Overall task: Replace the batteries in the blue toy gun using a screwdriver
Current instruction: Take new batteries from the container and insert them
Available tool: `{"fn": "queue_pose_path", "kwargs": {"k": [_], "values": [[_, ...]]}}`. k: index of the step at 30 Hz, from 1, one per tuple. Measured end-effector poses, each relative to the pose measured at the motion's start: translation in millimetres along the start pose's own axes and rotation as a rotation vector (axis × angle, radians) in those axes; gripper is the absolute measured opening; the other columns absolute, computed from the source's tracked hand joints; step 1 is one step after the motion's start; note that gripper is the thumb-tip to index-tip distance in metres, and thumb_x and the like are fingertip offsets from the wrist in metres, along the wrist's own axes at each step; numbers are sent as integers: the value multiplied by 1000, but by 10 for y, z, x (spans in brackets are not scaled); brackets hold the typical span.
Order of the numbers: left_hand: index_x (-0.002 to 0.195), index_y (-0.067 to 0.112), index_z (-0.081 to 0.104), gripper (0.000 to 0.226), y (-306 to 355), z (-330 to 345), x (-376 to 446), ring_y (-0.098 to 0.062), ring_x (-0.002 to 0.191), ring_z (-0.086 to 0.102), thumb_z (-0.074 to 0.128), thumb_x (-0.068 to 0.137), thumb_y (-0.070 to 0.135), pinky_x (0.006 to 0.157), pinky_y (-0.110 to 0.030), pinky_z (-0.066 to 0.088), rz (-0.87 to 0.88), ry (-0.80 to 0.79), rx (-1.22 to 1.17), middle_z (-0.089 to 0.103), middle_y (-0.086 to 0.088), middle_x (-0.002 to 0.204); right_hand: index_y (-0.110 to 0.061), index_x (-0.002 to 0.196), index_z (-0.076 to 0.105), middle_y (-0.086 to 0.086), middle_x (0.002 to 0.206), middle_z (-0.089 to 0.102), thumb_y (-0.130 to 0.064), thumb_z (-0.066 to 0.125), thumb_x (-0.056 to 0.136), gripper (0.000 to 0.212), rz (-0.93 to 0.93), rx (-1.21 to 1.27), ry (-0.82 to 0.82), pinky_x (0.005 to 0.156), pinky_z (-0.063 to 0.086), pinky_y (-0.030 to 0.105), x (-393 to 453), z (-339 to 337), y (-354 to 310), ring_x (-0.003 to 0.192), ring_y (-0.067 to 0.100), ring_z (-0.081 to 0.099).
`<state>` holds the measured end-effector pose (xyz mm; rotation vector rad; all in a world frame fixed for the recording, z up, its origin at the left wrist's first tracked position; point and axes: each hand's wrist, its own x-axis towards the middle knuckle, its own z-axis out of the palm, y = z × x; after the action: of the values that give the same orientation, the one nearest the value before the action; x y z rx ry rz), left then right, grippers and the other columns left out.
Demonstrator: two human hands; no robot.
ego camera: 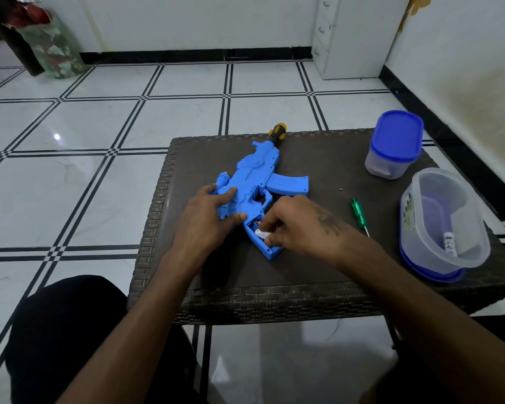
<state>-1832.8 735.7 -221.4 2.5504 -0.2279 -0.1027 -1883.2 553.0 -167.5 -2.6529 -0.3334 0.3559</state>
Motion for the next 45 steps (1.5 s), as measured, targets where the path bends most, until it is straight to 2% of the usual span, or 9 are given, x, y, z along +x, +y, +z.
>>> {"fn": "queue_pose_path", "kwargs": {"k": [5, 12, 15, 18, 21, 24, 28, 36, 45], "values": [[144, 33, 44, 67, 5, 2, -2, -25, 133, 44, 69, 84, 46, 106, -45, 42, -3, -4, 4, 29, -2, 156, -9, 112, 71, 8, 109, 71, -11, 71, 86, 26, -47, -143, -106, 87, 54, 40, 32, -83, -36, 99, 22, 65], [144, 33, 44, 66, 5, -6, -11, -25, 130, 48, 68, 84, 48, 105, -42, 43, 8, -2, 12, 29, -3, 157, -18, 101, 67, -6, 88, 62, -9, 76, 77, 27, -131, -212, 10, 75, 47, 29, 117, 31, 7, 91, 16, 61], [144, 32, 44, 66, 5, -5, -4, -26, 132, 46, 68, 84, 48, 105, -44, 42, 14, -3, 18, 30, -3, 156, -20, 100, 62, -5, 94, 63, -10, 78, 75, 31, -149, -220, 24, 75, 48, 35, 148, 60, 0, 92, 16, 58], [144, 32, 44, 66, 20, -5, -5, -26, 134, 43, 68, 84, 46, 106, -43, 41, 6, -6, 20, 29, -3, 157, -24, 96, 59, -8, 96, 58, -25, 82, 73, 33, -151, -304, 67, 65, 36, 30, 156, 25, 28, 92, 12, 46], [144, 32, 44, 65, 26, -13, -12, -26, 135, 41, 68, 85, 46, 107, -43, 40, 4, -5, 22, 28, -3, 157, -27, 96, 68, -12, 93, 57, -34, 80, 75, 25, -177, -329, 21, 66, 32, 25, 159, -38, 59, 92, 10, 50], [144, 32, 43, 65, 31, -17, -16, -25, 136, 41, 68, 85, 45, 107, -41, 39, 2, -7, 21, 28, -3, 157, -28, 97, 72, -11, 94, 58, -28, 70, 86, 11, -231, -375, 22, 69, 34, 24, 143, -45, 87, 96, 12, 56], [144, 31, 44, 65, 26, -11, -17, -26, 136, 41, 68, 85, 45, 108, -41, 39, 6, -5, 16, 28, -4, 157, -28, 89, 64, -11, 93, 58, -23, 67, 88, 6, -256, -340, 26, 68, 35, 24, 128, 26, 118, 94, 11, 57], [143, 32, 46, 64, 16, -3, -9, -26, 135, 41, 68, 84, 46, 107, -45, 40, 6, -4, -5, 30, -4, 156, -24, 95, 45, -10, 89, 55, -30, 74, 80, 33, -254, -191, 168, 62, 30, 26, 95, 57, 175, 77, 9, 47], [143, 31, 45, 63, 64, -22, -31, -26, 136, 40, 67, 86, 45, 108, -42, 39, 4, -13, 30, 29, -4, 157, -27, 91, 34, -11, 82, 48, -44, 69, 81, 40, -274, -259, 281, 59, 32, 28, 111, 119, 237, 73, 11, 48]]}}
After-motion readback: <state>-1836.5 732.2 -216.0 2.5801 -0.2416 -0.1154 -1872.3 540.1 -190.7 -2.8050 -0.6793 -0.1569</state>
